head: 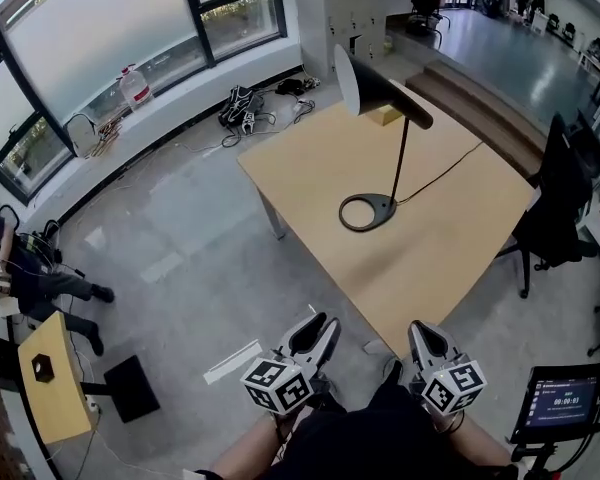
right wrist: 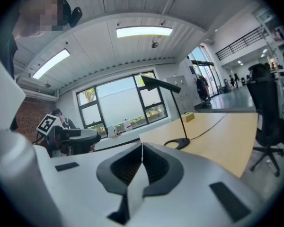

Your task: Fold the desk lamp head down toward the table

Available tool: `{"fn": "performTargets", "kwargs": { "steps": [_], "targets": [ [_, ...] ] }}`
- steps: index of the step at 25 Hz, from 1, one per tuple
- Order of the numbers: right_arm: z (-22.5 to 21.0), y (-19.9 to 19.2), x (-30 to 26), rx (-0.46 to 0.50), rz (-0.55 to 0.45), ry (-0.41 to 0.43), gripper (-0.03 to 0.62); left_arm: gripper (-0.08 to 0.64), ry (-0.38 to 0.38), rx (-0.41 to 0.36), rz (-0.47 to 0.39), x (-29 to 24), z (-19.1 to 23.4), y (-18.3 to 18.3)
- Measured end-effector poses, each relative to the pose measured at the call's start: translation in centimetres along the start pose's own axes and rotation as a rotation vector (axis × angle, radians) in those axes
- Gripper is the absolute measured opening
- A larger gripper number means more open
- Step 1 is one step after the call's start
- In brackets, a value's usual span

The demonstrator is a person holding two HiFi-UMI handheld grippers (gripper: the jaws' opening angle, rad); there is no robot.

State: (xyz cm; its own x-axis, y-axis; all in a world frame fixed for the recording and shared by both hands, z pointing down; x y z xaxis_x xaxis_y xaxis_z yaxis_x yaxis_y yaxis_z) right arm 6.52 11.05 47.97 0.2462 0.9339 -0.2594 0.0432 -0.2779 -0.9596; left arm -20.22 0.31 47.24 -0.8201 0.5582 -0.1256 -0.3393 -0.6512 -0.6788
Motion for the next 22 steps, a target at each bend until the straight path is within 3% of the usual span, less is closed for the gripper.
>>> {"fn": "performTargets", "kwargs": {
  "steps": [6, 15, 22],
  "targets": [
    [-5.4, 2.3, -3.0, 0.000, -0.065, 0.034, 0.006, 0.126, 0.008, -0.098, -0.088, -4.7, -2.1, 4.2],
    [-15.2, 6.5, -7.8, 0.013, -0.142, 0.123, 0.006, 0.126, 0.101, -0.222, -0.273, -10.8, -6.1, 9.4],
    [-21.2, 9.5, -12.1, 0.036, -0.161, 0.198, 0.006, 0.126, 0.158, -0.293, -0.350, -14.3, -8.7, 12.1]
  ]
}}
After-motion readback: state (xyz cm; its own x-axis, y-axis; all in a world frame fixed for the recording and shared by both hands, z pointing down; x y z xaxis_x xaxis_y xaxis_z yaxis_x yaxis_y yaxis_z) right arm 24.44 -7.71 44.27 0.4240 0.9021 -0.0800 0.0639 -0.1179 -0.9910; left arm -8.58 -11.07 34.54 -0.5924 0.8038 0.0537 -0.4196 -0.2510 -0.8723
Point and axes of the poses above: the fingertips, and each gripper's own axes: x backward along the fingers, z to its left, y out of its top, the point moved 10 cm from there along x, backward along the fingers, and after that the axes turned 11 degrees about x, right-handed, at the moved point
